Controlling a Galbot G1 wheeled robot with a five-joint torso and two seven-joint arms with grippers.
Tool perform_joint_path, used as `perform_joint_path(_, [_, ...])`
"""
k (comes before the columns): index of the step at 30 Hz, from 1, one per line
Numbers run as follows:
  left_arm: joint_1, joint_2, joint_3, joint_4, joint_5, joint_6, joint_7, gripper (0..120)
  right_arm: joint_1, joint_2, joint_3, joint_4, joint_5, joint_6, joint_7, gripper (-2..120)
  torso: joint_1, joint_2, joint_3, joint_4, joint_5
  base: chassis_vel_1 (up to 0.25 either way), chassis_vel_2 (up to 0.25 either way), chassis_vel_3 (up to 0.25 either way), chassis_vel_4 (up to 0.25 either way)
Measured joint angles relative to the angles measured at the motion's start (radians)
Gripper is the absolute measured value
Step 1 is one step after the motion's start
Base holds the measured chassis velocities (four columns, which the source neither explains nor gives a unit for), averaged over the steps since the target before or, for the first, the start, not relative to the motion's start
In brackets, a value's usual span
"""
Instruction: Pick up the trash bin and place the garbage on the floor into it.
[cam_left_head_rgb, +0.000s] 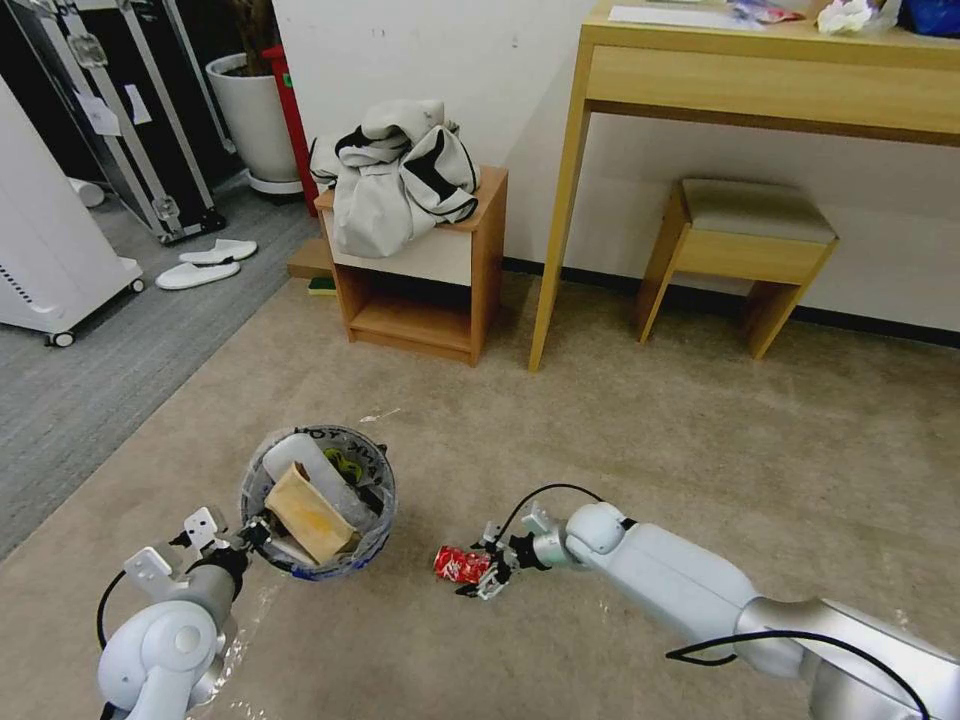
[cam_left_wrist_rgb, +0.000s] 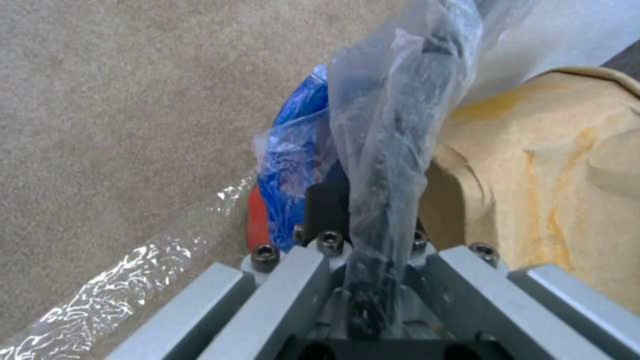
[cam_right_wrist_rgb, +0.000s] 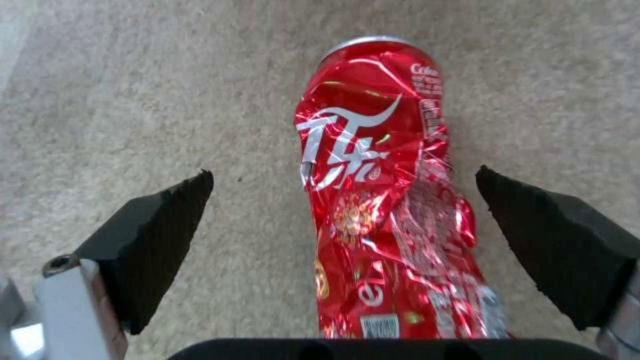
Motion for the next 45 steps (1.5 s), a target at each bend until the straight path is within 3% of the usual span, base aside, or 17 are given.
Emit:
perform_joint_path(7, [0.003, -0.003, -0.001, 0.001, 0.001, -0.003, 0.004, 0, 0.001, 0.032, 0.004, -0.073, -0.025, 0.018, -0.015, 100, 0.0, 0.0, 0.0, -0.0002, -0.0001, 0.0, 0.0, 0.0, 0.0])
perform_joint_path(26, [-0.012, -0.013, 0.013, 0.014, 0.005, -0.005, 0.002, 0, -0.034, 0.039, 0.039, -0.1, -0.033, 0.036, 0.002, 100, 0.0, 0.0, 0.0, -0.0002, 0.0003, 0.0, 0.0, 0.0, 0.0])
perform_joint_path(33, [-0.015, -0.014, 0.019, 0.017, 0.009, -0.009, 0.001, 0, -0.039, 0.039, 0.053, -0.107, -0.04, 0.039, 0.035, 82, 0.0, 0.001, 0.0, -0.001, -0.0007, 0.0, 0.0, 0.0, 0.0])
perform_joint_path(35, [-0.015, -0.014, 0.02, 0.017, 0.009, -0.009, 0.0, 0, -0.042, 0.04, 0.056, -0.109, -0.041, 0.039, 0.05, 70, 0.0, 0.001, 0.0, -0.0012, -0.0006, 0.0, 0.0, 0.0, 0.0])
perform_joint_path(37, [-0.015, -0.014, 0.02, 0.016, 0.009, -0.009, 0.0, 0, -0.042, 0.04, 0.056, -0.11, -0.041, 0.04, 0.053, 68, 0.0, 0.001, 0.0, -0.0011, -0.0006, 0.0, 0.0, 0.0, 0.0])
perform_joint_path(41, [-0.014, -0.014, 0.02, 0.013, 0.01, -0.009, 0.0, 0, -0.044, 0.04, 0.057, -0.111, -0.044, 0.04, 0.066, 51, 0.0, 0.001, 0.0, -0.0004, -0.0002, 0.0, 0.0, 0.0, 0.0])
perform_joint_path(45, [-0.013, -0.016, 0.02, 0.011, 0.012, -0.009, -0.001, 0, -0.044, 0.041, 0.057, -0.112, -0.048, 0.04, 0.07, 45, 0.0, 0.0, 0.0, -0.0004, -0.0002, 0.0, 0.0, 0.0, 0.0])
